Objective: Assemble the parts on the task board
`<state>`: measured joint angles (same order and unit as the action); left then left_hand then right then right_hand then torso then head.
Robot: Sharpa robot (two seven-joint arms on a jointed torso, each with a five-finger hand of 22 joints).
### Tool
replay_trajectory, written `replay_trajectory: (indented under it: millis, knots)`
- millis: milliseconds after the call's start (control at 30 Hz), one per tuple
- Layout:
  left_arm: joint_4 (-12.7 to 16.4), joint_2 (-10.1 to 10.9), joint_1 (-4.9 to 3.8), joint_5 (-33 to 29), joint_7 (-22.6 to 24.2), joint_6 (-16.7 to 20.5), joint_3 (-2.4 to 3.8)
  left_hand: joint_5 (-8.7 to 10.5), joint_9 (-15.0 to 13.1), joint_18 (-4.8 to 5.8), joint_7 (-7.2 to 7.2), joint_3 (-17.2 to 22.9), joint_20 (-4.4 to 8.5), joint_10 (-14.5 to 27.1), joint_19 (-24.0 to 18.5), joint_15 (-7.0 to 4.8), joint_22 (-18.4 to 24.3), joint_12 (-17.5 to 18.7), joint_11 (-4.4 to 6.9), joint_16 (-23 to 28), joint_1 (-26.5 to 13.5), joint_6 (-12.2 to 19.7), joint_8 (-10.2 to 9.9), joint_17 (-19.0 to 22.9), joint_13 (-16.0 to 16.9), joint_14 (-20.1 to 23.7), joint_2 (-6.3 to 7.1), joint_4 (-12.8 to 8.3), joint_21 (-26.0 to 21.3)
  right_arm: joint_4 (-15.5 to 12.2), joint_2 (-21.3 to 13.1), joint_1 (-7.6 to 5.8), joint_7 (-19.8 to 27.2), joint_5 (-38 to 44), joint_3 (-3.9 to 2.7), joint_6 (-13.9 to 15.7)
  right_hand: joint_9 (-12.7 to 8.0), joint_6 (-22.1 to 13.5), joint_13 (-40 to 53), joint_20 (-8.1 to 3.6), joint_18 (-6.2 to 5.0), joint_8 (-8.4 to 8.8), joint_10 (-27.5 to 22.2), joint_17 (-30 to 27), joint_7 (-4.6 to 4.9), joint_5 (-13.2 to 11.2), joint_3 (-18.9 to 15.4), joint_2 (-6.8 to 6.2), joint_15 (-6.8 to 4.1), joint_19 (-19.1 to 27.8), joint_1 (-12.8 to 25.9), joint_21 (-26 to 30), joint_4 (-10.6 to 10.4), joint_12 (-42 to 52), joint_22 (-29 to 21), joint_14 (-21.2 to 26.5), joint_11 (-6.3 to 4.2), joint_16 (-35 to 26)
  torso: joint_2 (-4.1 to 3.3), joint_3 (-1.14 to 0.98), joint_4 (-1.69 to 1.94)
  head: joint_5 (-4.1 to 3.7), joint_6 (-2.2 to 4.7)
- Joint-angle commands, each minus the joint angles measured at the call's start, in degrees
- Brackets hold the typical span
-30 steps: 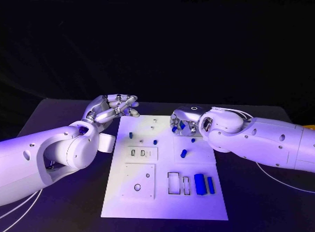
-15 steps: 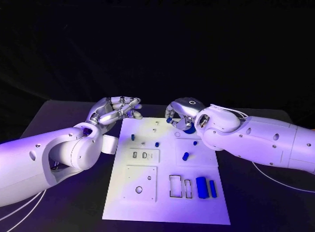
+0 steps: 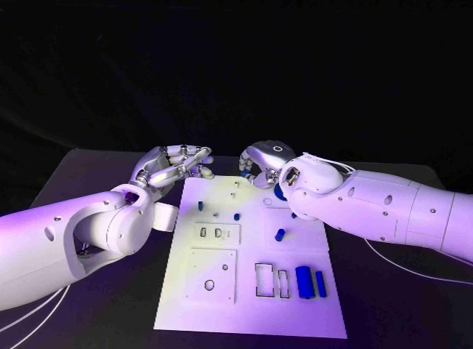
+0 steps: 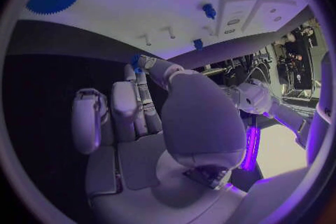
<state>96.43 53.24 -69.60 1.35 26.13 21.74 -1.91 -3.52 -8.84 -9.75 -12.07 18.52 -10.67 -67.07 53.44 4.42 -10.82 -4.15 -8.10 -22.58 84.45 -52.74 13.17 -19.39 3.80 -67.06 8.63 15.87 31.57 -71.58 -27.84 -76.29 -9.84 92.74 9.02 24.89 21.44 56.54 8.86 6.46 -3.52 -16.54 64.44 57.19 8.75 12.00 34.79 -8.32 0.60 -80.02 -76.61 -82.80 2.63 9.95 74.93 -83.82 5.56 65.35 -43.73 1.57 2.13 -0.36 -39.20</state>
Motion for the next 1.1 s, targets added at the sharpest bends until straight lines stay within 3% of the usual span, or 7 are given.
replay_trajectory:
  millis: [33,533,767,1100]
  knots:
    - [0.2,-0.1,-0.10,-0.2,0.4,-1.0,0.06,0.22,0.0,-0.65,-0.18,0.4,0.01,0.2,0.0,0.04,-0.1,0.3,-0.05,-0.2,-0.1,-0.1,-0.1,-0.1,0.1,0.3,-0.08,0.1,0.2,0.3,0.4,0.07,0.0,0.1,-0.01,-0.1,0.1,0.2,0.2,0.00,0.34,-0.24,0.7,-0.1,0.14,-0.1,0.2,0.11,-0.32,-0.4,0.6,-0.2,-0.3,0.0,1.5,-0.2,-0.53,0.3,-0.16,0.12,0.05,0.18,-0.02]
    - [0.1,-0.3,-0.22,-0.2,0.5,-1.1,0.07,0.26,0.0,-0.63,-0.24,0.5,0.00,0.2,-0.1,0.08,-0.1,0.3,-0.09,-0.3,-0.2,-0.1,-0.2,-0.3,0.1,0.4,0.04,0.1,0.3,1.3,1.9,0.85,1.0,-1.0,0.05,-1.6,0.2,0.1,0.1,0.03,0.35,-0.23,0.6,-0.1,0.12,-0.2,0.1,-0.09,-0.29,-0.4,1.0,-0.3,-0.5,-0.1,1.6,-0.2,-0.51,0.4,-0.23,0.03,0.16,0.62,-0.55]
    - [0.0,-0.3,-0.22,-0.2,0.5,-1.1,0.07,0.26,0.0,-0.63,-0.24,0.5,0.00,0.2,-0.1,0.08,-0.1,0.3,-0.09,-0.3,-0.2,-0.1,-0.2,-0.3,0.1,0.4,0.04,0.1,0.3,1.5,2.1,1.10,1.2,-1.2,0.06,-1.7,0.2,0.0,0.1,0.04,0.33,-0.19,0.6,0.0,0.13,-0.2,0.1,-0.12,-0.28,-0.4,1.1,-0.2,-0.5,-0.1,1.5,-0.2,-0.50,0.5,-0.21,0.03,0.00,1.04,-0.82]
    - [-0.3,-0.6,-0.22,-0.2,0.4,-1.1,0.07,0.26,0.0,-0.63,-0.24,0.5,0.00,0.2,-0.1,0.08,-0.1,0.3,-0.09,-0.3,-0.2,-0.1,-0.2,-0.3,0.1,0.4,0.04,0.1,0.3,2.7,2.7,1.24,1.4,-1.3,0.15,-2.2,0.3,-0.1,0.1,0.05,0.32,-0.13,0.5,-0.1,0.14,-0.2,0.1,-0.14,-0.27,-0.3,1.2,-0.2,-0.6,-0.2,1.5,-0.2,-0.49,0.5,-0.29,0.08,0.01,0.88,-0.90]
